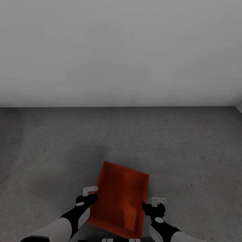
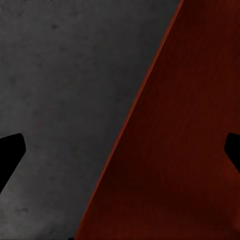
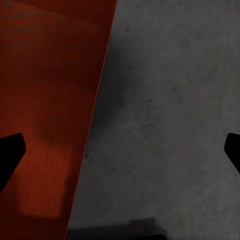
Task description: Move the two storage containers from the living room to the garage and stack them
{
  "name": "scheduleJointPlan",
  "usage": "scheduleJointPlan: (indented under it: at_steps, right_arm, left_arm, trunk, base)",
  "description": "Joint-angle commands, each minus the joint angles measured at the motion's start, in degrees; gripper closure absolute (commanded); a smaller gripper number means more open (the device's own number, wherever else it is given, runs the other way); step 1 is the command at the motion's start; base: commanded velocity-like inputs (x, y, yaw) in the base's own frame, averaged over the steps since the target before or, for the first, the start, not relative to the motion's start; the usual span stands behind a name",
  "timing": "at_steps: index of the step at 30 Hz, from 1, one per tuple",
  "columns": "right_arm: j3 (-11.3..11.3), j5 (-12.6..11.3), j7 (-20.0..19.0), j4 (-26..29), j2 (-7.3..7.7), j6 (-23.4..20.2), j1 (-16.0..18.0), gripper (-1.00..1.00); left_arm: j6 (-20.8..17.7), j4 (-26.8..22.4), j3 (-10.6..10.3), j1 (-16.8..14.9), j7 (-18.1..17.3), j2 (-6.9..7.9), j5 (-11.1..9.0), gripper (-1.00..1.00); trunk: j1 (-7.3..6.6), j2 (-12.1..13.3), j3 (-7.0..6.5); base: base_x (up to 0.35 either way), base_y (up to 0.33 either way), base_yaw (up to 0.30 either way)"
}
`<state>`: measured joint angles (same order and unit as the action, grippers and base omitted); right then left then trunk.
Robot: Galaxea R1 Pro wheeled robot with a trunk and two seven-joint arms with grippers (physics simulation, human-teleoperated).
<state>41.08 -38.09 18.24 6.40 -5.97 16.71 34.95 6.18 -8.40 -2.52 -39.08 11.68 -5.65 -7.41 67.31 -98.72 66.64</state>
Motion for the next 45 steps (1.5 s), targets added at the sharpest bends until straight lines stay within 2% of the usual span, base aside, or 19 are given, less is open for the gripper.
scheduleJointPlan:
  at_steps: [1, 29, 45]
  right_arm:
    - [0.5, -0.5, 0.2, 0.0, -0.01, 0.2, 0.0, -1.0]
    - [0.5, -0.5, 0.2, -0.1, -0.02, 0.2, 0.0, -1.0]
    - [0.5, -0.5, 0.2, 0.0, -0.01, 0.2, 0.0, -1.0]
  left_arm:
    - [0.2, 0.1, -0.3, 0.0, 0.2, -0.02, -0.6, -1.0]
    - [0.2, 0.1, -0.3, 0.0, 0.2, -0.3, -0.6, -1.0]
    - [0.1, 0.1, -0.2, 0.0, 0.2, -0.24, -0.7, -1.0]
  trunk:
    - [0.0, 0.0, 0.03]
    - [0.0, 0.0, 0.03]
    - [0.0, 0.0, 0.03]
  base:
    - [0.0, 0.0, 0.0]
    - [-0.002, 0.0, 0.0]
    - [-0.159, 0.0, 0.0]
